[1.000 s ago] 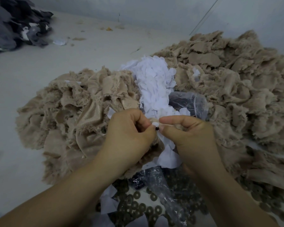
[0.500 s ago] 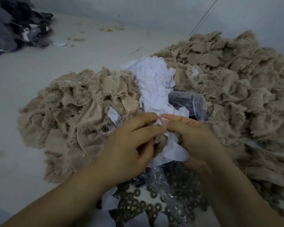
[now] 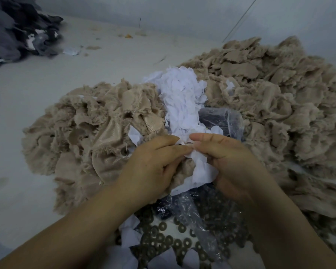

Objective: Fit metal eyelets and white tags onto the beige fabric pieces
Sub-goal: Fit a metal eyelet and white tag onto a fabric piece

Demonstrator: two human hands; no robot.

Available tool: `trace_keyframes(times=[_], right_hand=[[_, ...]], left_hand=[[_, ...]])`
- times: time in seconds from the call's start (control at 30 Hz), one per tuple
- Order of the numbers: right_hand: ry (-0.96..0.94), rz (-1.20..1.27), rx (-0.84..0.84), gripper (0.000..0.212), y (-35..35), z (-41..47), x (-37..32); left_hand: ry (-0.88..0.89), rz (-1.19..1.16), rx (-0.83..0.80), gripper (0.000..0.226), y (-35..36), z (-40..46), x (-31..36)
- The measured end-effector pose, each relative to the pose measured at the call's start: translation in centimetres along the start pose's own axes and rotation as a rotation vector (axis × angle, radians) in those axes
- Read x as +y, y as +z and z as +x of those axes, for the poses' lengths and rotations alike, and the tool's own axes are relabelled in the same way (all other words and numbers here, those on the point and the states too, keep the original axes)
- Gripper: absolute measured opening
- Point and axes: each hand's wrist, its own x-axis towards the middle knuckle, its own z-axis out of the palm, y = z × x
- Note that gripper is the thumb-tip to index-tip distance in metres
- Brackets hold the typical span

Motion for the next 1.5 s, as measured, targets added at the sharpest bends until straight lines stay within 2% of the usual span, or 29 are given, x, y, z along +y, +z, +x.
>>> trace_keyframes(times=[0.03, 0.1, 0.17, 0.27, 0.37, 0.47, 0.57, 0.67, 0.73, 0.8, 0.87, 0.97, 1.0, 1.1, 1.2, 1.27, 1.33, 1.4, 1.5], right_hand=[[-0.051, -0.124, 0.011, 0.012, -0.2, -0.3, -0.3], [-0.136, -0.414, 0.004, 0.042, -0.7, -1.1, -1.2], [-0.115, -0.579, -0.08, 0.058, -1.1, -1.9, -2.3], [-0.053, -0.697, -0.153, 0.041, -1.7, -2.5, -3.3], [-0.089, -0.82, -0.099, 0.026, -2.5, -2.8, -4.0], [-0.121, -0.901, -0.167, 0.017, -3.1, -3.3, -4.6], [-0.1, -0.953, -0.368, 0.013, -3.6, -3.7, -4.7], [0.015, -0.976, -0.676, 0.007, -3.4, -4.1, -4.4], [0.066, -0.964, -0.849, 0.016, -2.7, -4.5, -3.8], [0.165, -0.956, -0.904, 0.023, -2.3, -4.6, -3.2], [0.18, -1.075, -0.757, 0.013, -3.0, -4.1, -2.7], [0.05, -1.542, -0.384, 0.01, -5.2, -3.5, -2.5], [0.059, -1.626, -0.297, 0.01, -5.6, -3.7, -2.4], [0.177, -1.652, -0.153, 0.012, -6.9, -4.4, -1.5], [0.14, -1.714, 0.013, 0.015, -8.2, -4.9, -0.5], [0.113, -1.763, 0.063, 0.017, -8.9, -5.0, 0.3], [0.107, -1.794, 0.01, 0.022, -9.0, -4.9, 1.1], [0.05, -1.757, 0.02, 0.012, -8.6, -4.6, 1.7], [-0.02, -1.73, 0.067, 0.029, -8.4, -3.6, 2.1]], left_hand=[[-0.003, 0.009, 0.003, 0.017, 0.0, 0.0, 0.0], [-0.01, 0.025, 0.012, 0.014, -0.1, 0.0, 0.0], [-0.033, 0.037, 0.018, 0.017, -0.2, 0.1, -0.1], [-0.052, 0.075, 0.037, 0.017, -0.2, 0.0, -0.2], [-0.097, 0.074, 0.048, 0.023, -0.1, 0.0, -0.3], [-0.153, 0.078, 0.059, 0.026, -0.1, -0.1, -0.5], [-0.164, 0.072, 0.072, 0.023, -0.1, 0.0, -0.7], [-0.175, 0.069, 0.072, 0.021, -0.1, 0.1, -0.8], [-0.177, 0.063, 0.072, 0.019, -0.1, 0.1, -0.8], [-0.175, 0.062, 0.08, 0.017, -0.1, 0.1, -0.8], [-0.177, 0.052, 0.093, 0.017, -0.1, 0.1, -0.8], [-0.161, 0.034, 0.095, 0.018, 0.0, 0.0, -0.7], [-0.152, 0.031, 0.093, 0.018, 0.0, -0.1, -0.7], [-0.146, 0.024, 0.088, 0.018, 0.1, -0.2, -0.6], [-0.124, 0.024, 0.075, 0.018, 0.3, -0.3, -0.4], [-0.073, -0.005, 0.044, 0.019, 0.4, -0.3, -0.3], [-0.029, -0.022, 0.023, 0.02, 0.5, -0.3, -0.1], [-0.011, -0.022, 0.025, 0.02, 0.5, -0.3, 0.0], [-0.002, -0.02, 0.012, 0.02, 0.5, -0.4, 0.0]])
